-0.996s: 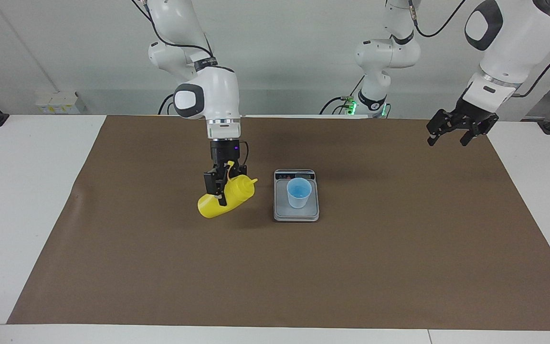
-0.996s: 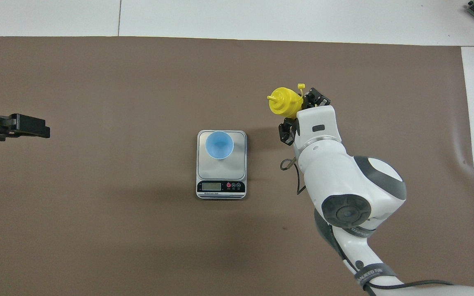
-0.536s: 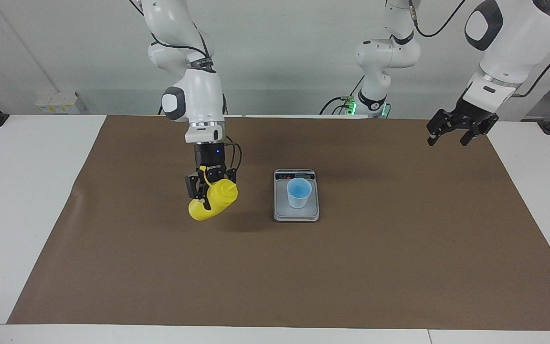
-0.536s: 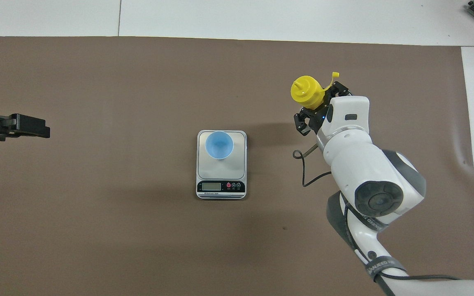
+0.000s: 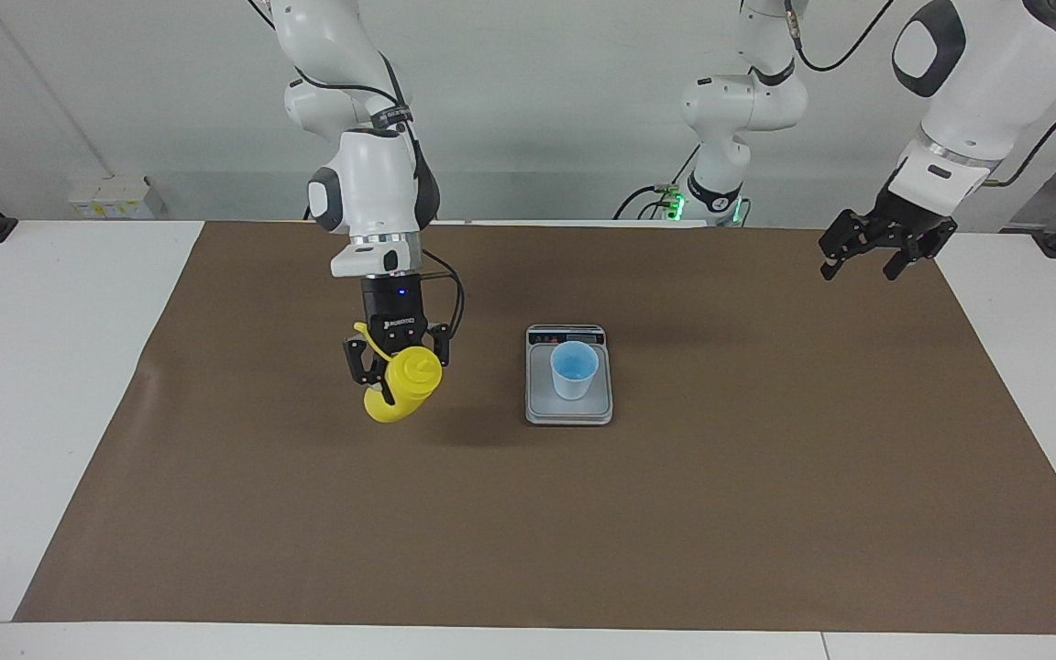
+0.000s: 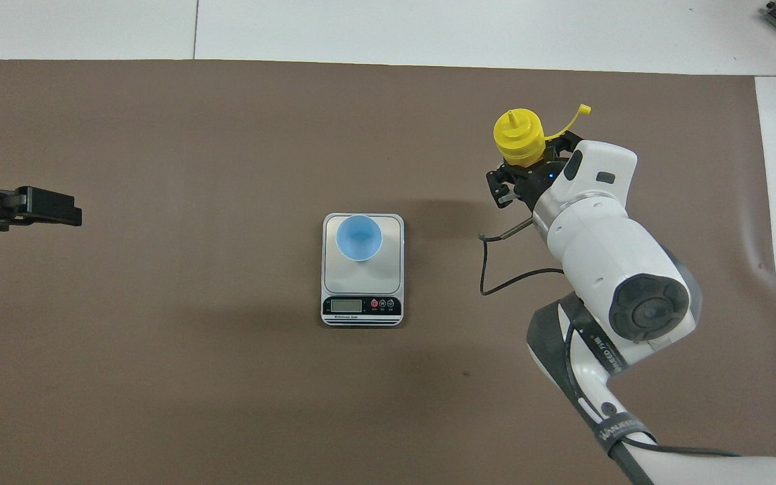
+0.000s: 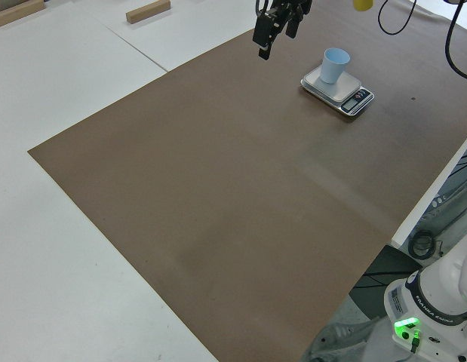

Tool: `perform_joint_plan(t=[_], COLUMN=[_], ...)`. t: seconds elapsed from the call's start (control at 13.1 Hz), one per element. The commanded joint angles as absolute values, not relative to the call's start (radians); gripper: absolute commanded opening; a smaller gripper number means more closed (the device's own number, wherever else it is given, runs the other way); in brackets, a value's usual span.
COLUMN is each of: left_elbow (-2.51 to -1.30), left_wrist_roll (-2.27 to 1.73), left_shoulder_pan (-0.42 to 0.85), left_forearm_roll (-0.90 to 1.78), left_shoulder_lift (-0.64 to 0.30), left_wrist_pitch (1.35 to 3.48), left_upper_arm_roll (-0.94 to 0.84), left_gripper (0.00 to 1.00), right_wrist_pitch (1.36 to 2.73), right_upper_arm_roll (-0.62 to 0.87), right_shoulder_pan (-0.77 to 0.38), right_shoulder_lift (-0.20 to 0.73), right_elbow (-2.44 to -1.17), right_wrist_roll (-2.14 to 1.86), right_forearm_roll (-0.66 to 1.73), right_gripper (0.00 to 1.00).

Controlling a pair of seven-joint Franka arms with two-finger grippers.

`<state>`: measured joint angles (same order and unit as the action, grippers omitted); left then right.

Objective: Pour seasoning into cup on scale with both arms
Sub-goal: 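Raise the yellow bottle upright and carry it back from the scale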

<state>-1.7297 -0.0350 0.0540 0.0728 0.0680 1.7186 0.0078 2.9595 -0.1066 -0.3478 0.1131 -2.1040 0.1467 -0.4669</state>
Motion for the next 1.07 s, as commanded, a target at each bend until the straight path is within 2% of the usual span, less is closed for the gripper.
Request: perform_joint_plan(t=[0.0,0.15,0.31,0.61,1.0], left_elbow=[-1.74,-1.74,-1.74,-1.74,-1.74], left_wrist_roll=[-0.038,-0.038,-0.038,-0.038,-0.038], left_shoulder_pan=[0.048,0.048,0.048,0.048,0.048], left_forearm_roll=[0.08,0.081,0.08,0.08,0.08], left_shoulder_lift=[0.077,0.077,0.077,0.077,0.077], left_wrist_pitch=[1.713,1.713,1.713,1.713,1.713], left_upper_arm_roll=[0.008,0.008,0.008,0.008,0.008], left_gripper=[1.0,1.0,1.0,1.0,1.0], right_wrist_pitch=[2.877,2.779,2.763,2.77,2.767], right_upper_arm_roll=[-0.083,-0.063,-0.064,-0.063,-0.064], right_shoulder_pan=[-0.342,-0.347,-0.341,-0.282,-0.239], right_shoulder_lift=[0.097,0.104,0.103,0.091,0.075], right_elbow=[-2.057,-1.994,-1.988,-2.019,-2.057], right_wrist_roll=[0.074,-0.1,-0.309,-0.493,-0.826], right_forearm_roll=[-0.32,-0.063,0.096,0.155,0.441], right_gripper=[0.09,0.09,0.09,0.09,0.08])
